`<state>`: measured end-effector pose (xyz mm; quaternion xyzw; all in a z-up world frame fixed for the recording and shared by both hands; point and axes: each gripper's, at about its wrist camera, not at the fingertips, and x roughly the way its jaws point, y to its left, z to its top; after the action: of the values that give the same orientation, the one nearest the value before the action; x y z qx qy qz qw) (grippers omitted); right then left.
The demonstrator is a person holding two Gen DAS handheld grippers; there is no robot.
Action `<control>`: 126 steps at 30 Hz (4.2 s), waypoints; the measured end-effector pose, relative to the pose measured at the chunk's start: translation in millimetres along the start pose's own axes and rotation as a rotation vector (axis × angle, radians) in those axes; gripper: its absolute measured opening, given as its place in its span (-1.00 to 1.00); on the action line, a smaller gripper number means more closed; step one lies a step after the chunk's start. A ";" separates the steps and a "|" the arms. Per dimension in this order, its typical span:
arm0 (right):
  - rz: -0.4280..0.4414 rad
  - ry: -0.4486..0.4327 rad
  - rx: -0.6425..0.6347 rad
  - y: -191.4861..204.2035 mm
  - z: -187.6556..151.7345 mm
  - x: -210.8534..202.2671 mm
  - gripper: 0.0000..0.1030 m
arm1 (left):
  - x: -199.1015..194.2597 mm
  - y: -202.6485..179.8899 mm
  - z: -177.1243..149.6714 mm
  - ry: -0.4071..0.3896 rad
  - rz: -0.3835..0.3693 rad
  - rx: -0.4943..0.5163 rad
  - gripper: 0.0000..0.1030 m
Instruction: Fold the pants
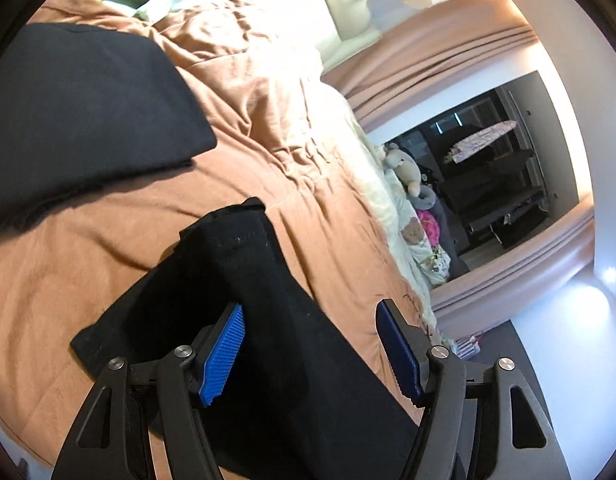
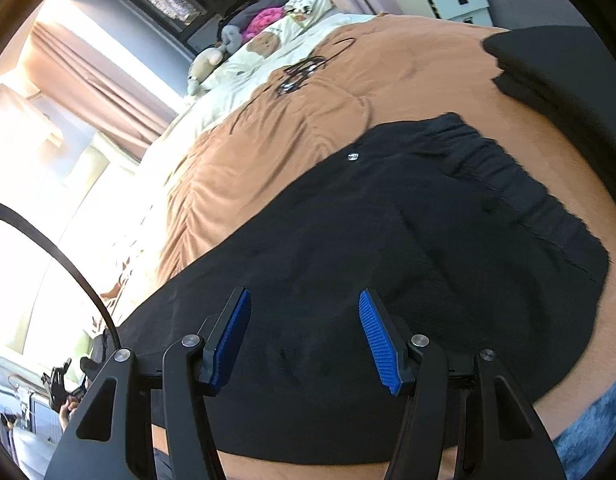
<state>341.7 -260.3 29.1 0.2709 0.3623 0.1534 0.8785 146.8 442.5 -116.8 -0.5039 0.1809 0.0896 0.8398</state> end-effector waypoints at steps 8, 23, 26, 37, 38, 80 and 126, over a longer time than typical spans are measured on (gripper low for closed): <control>0.032 0.017 -0.043 17.9 5.5 23.0 0.07 | -23.8 1.9 11.7 -0.080 0.030 0.004 0.32; 0.007 0.121 -0.283 81.5 30.4 94.7 0.07 | -18.6 39.4 -3.0 0.013 0.320 0.033 0.08; 0.004 0.148 -0.344 95.7 36.8 111.8 0.07 | -11.2 33.8 -2.1 0.036 0.334 0.057 0.08; -0.014 0.280 -0.591 149.4 55.8 190.5 0.07 | 31.5 -0.1 11.3 0.110 0.381 0.128 0.08; -0.011 0.289 -0.610 154.3 56.1 197.5 0.07 | 38.0 -4.0 12.3 0.118 0.391 0.133 0.08; 0.118 0.679 -1.142 265.7 19.8 411.6 -0.04 | 231.2 -39.9 48.9 0.326 0.836 0.182 0.08; 0.095 0.464 -1.113 268.5 16.8 357.9 -1.00 | 232.6 -32.6 67.3 0.287 0.856 0.105 -0.97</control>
<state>581.2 116.8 -1.3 -0.2541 0.3973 0.4142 0.7785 385.7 478.7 -153.2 -0.3478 0.4919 0.3486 0.7180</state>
